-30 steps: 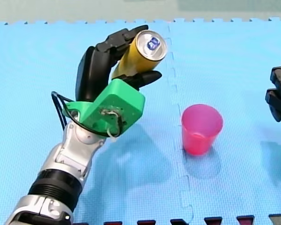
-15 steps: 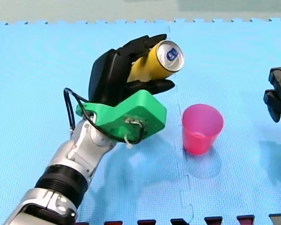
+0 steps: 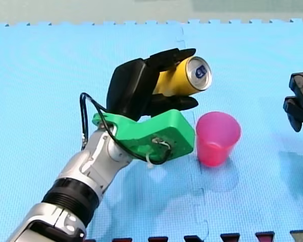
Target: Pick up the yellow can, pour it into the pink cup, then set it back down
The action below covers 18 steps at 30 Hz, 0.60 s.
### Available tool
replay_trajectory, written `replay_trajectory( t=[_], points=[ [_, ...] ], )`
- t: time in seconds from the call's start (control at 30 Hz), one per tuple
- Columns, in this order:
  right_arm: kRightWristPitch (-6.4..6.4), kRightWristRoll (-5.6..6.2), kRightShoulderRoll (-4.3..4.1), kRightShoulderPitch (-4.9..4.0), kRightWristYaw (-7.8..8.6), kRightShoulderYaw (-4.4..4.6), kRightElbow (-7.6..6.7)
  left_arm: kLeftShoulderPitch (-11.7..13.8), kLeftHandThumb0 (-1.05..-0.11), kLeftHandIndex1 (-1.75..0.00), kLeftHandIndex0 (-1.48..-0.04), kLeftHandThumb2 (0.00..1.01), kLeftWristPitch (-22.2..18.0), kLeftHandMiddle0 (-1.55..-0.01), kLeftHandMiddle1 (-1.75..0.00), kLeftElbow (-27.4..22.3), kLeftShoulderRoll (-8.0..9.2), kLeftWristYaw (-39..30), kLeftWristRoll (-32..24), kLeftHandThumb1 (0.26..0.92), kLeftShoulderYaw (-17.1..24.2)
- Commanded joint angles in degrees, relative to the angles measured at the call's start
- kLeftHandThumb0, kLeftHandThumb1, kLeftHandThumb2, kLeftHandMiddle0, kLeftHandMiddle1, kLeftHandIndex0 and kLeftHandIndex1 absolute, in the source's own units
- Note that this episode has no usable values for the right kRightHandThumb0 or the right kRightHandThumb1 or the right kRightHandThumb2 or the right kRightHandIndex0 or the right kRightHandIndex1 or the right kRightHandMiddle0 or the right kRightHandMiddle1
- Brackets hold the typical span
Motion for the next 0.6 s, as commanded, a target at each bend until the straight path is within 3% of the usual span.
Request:
replay_trajectory(
  t=[0.0, 0.13, 0.4, 0.57],
  points=[
    [-0.34, 0.11, 0.01, -0.33, -0.05, -0.13, 0.16, 0.1, -0.428, 0.0, -1.15, 0.0, 0.5, -1.23, 0.0, -0.5, 0.27, 0.8, 0.5, 0.759, -0.6],
    [-0.49, -0.02, 0.1, -0.45, -0.3, -0.06, 0.23, 0.0, -0.424, 0.0, -1.15, 0.0, 3.0, -1.22, 0.0, -1.2, 0.92, 1.8, 3.7, 0.761, -2.9],
    [-0.46, -0.24, 0.21, -0.58, -0.73, 0.16, 0.24, -1.1, -0.379, -0.01, -1.19, 0.0, 6.8, -1.25, -0.01, -1.3, 3.29, 11.7, 13.6, 0.77, -8.7],
    [-0.51, -0.24, 0.15, -0.55, -0.64, 0.2, 0.16, -1.2, -0.36, -0.01, -1.21, 0.0, 7.2, -1.26, -0.01, -1.0, 3.68, 13.8, 14.4, 0.78, -9.7]
  ],
)
